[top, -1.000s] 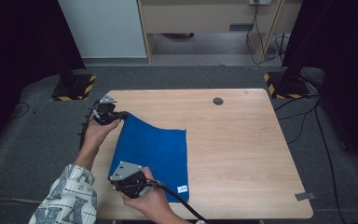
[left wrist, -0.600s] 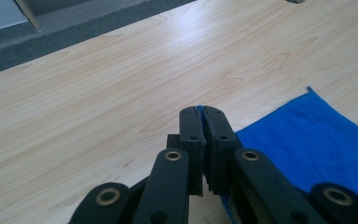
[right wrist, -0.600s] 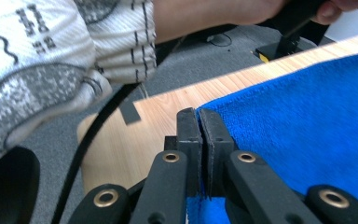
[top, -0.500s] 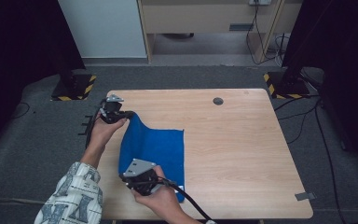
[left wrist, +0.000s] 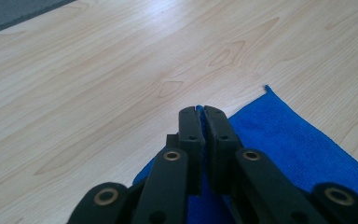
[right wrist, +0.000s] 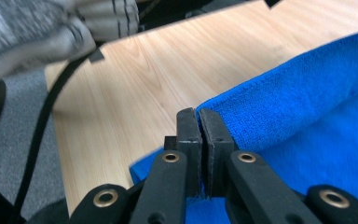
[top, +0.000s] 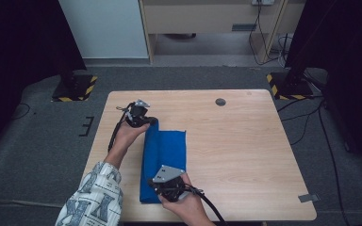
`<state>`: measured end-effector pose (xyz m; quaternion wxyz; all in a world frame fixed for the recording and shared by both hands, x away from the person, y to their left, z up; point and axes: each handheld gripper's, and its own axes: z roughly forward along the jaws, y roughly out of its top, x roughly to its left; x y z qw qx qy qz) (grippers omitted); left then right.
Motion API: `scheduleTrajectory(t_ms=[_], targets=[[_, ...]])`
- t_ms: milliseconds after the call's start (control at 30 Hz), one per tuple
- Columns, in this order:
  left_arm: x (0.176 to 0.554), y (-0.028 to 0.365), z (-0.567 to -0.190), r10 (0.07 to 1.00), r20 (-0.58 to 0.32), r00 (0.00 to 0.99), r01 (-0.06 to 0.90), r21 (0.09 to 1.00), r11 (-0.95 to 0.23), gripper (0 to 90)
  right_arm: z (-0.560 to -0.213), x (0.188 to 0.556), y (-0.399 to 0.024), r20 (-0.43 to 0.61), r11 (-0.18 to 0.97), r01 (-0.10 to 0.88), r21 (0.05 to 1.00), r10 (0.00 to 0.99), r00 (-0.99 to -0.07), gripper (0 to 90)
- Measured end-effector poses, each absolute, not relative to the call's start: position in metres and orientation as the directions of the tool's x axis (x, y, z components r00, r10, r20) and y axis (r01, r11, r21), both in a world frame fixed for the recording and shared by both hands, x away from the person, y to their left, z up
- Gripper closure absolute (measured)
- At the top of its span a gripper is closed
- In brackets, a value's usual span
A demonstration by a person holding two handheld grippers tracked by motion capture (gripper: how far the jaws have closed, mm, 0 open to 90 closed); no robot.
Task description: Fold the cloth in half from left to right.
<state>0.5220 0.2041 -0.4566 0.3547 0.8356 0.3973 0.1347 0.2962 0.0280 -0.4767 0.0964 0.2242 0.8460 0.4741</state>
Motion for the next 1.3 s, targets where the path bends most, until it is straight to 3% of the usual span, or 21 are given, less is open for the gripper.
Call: scheduleTrajectory(t_ms=[1300], targets=[[0.522,0.156,-0.477,0.722,-0.091,0.686,0.574,0.678,-0.46,85.2,-0.496,0.288,-0.005,0.065,0.464,0.33,0.822,0.5,-0.864,87.0]])
